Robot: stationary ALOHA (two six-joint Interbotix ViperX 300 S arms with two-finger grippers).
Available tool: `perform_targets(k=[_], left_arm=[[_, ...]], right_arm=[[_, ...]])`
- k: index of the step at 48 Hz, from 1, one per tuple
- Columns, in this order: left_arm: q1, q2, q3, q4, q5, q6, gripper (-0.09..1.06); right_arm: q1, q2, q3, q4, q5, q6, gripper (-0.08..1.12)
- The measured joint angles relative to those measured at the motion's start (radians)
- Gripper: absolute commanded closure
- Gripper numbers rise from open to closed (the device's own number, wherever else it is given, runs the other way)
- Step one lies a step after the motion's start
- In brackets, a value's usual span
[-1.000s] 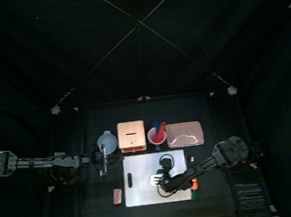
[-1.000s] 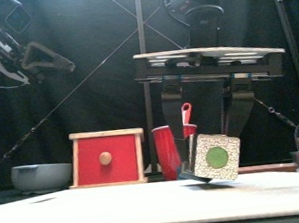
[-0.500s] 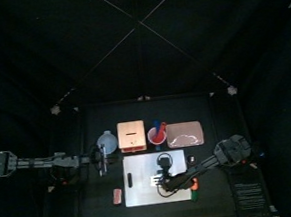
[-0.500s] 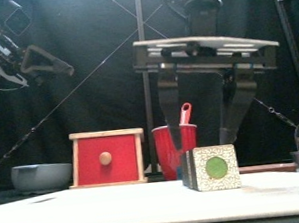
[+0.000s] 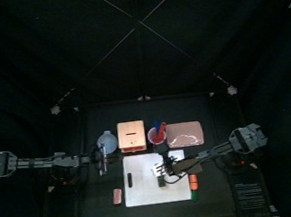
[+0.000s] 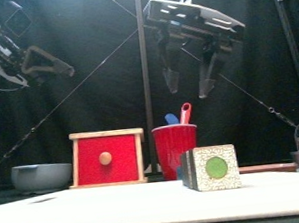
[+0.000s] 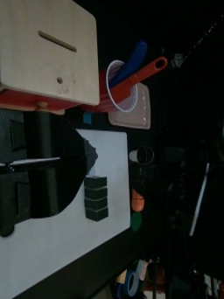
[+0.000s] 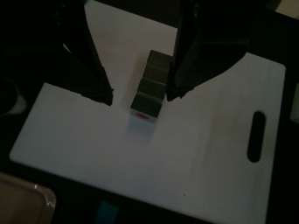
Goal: Place sushi on board then cut the sushi with the knife then place the pieces on the plate
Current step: Pick knife at handle with right hand
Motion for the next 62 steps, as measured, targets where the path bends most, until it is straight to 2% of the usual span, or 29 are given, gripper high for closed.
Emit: perform_targets(k=[17, 27, 33, 38, 52, 62], left_arm=[[0.026, 0.002, 0.0, -0.005, 0.0, -0.002, 0.99], [0.028, 0.0, 0.002, -0.046, 0.0, -0.002, 0.99], [0.029, 0.002, 0.0, -0.071, 0.0, -0.002, 0.99], [0.032, 0.0, 0.0, -0.083, 0.0, -0.002, 0.99], [0.055, 0.0, 0.002, -0.109, 0.0, -0.003, 0.99], [0.06, 0.0, 0.0, -0.135, -0.002, -0.003, 0.99]], right_arm=[[-0.267, -0.21, 0.011, 0.155, 0.0, -0.465, 0.19], [-0.457, -0.23, 0.011, 0.368, 0.005, -0.834, 0.19], [-0.557, -0.206, 0.011, 0.514, 0.015, -1.032, 0.19], [-0.629, -0.175, -0.002, 0.588, 0.048, -1.154, 0.19], [-0.781, -0.051, -0.112, 0.634, 0.153, -1.387, 0.19], [-0.808, 0.097, -0.259, 0.686, 0.293, -1.506, 0.19]])
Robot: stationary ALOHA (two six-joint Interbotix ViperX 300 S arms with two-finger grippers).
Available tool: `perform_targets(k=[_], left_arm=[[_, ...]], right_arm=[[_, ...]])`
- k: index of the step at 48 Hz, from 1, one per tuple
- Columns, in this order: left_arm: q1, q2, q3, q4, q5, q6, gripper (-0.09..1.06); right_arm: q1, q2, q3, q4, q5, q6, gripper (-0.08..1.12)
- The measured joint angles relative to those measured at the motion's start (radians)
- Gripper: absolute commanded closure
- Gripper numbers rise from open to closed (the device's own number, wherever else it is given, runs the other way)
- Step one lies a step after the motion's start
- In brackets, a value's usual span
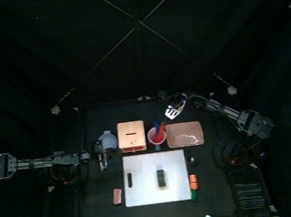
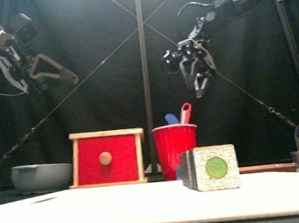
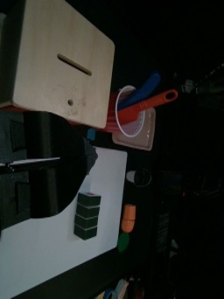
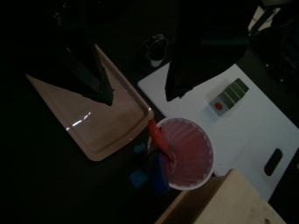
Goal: Place sushi on board then cut the sushi with the knife then place the pieces on the plate
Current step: Pick knife at handle with right hand
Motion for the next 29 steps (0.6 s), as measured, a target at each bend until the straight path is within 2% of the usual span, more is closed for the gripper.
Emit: perform_targets(k=[13, 29], left_arm=[[0.002, 0.002, 0.002, -0.011, 0.0, 0.0, 0.99], [0.002, 0.0, 0.017, -0.011, 0.002, 0.002, 0.99]], right_arm=[[0.005, 0.156, -0.184, 0.052, 0.089, -0.049, 0.19], [0.011, 0.204, -0.186, 0.055, 0.094, -0.046, 0.19]])
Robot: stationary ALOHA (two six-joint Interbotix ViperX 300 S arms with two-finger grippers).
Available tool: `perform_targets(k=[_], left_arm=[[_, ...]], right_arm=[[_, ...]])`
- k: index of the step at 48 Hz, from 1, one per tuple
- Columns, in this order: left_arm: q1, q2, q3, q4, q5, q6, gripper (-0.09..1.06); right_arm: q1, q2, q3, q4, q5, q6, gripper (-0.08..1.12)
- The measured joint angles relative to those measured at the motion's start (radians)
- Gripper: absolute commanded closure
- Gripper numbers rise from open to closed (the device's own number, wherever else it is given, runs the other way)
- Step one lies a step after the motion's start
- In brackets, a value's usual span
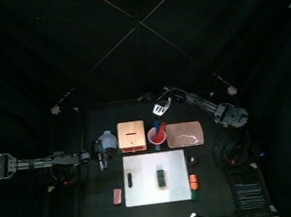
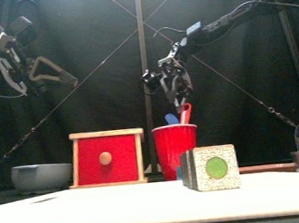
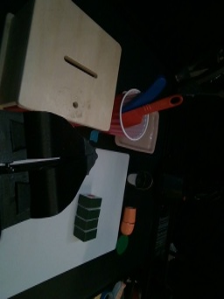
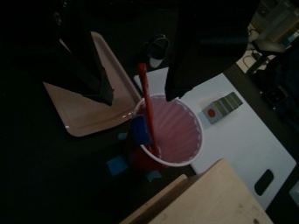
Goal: Place sushi on board then cut the sushi with the knife then place the pieces on the plate
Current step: Pick knife at handle with right hand
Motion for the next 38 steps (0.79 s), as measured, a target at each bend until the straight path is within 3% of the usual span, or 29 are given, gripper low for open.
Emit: perform_targets(k=[38], left_arm=[[0.002, 0.0, 0.012, 0.0, 0.0, 0.0, 0.99]], right_arm=[[0.061, 0.02, 0.1, -0.005, 0.0, 0.006, 0.19]])
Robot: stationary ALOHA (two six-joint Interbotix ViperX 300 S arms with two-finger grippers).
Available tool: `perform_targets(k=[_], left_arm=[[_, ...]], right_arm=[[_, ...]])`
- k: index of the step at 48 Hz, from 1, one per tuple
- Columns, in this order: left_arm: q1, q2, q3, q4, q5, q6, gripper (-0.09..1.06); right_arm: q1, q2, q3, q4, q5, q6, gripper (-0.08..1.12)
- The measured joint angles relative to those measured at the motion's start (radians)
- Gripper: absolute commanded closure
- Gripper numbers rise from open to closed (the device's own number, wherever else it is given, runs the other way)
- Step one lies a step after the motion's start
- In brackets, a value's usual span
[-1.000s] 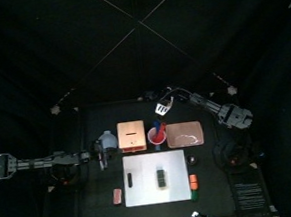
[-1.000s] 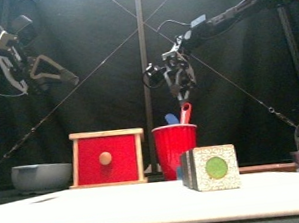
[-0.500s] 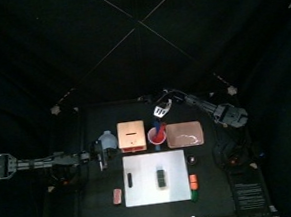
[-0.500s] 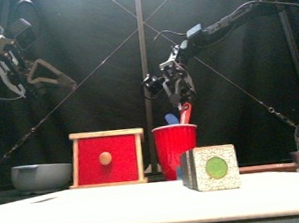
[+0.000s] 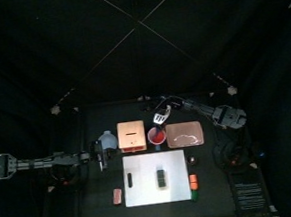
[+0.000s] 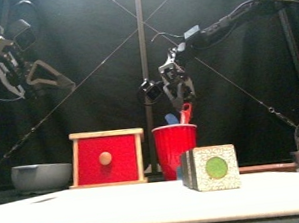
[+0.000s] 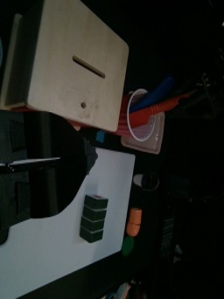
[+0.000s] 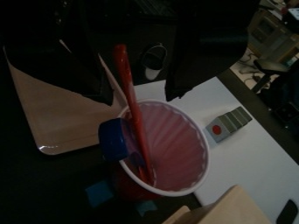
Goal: Place sushi on board then cut the sushi with the knife then place the pieces on the plate
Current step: Pick knife at handle with right hand
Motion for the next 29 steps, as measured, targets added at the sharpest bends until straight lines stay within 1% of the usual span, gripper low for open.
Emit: perform_targets(k=[11, 21, 25, 29], left_arm=[[0.0, 0.002, -0.002, 0.0, 0.0, 0.0, 0.99], [0.0, 0.0, 0.006, 0.0, 0.0, 0.0, 0.99], [-0.002, 0.0, 0.008, 0.0, 0.0, 0.0, 0.99], [-0.002, 0.0, 0.008, 0.0, 0.0, 0.0, 0.99]], right_arm=[[0.002, 0.011, 0.0, -0.005, -0.002, 0.002, 0.19], [0.003, 0.014, 0.0, -0.005, -0.002, 0.002, 0.2], [0.003, 0.017, 0.0, -0.003, -0.002, 0.002, 0.22], [0.003, 0.017, 0.0, -0.005, 0.0, 0.0, 0.28]])
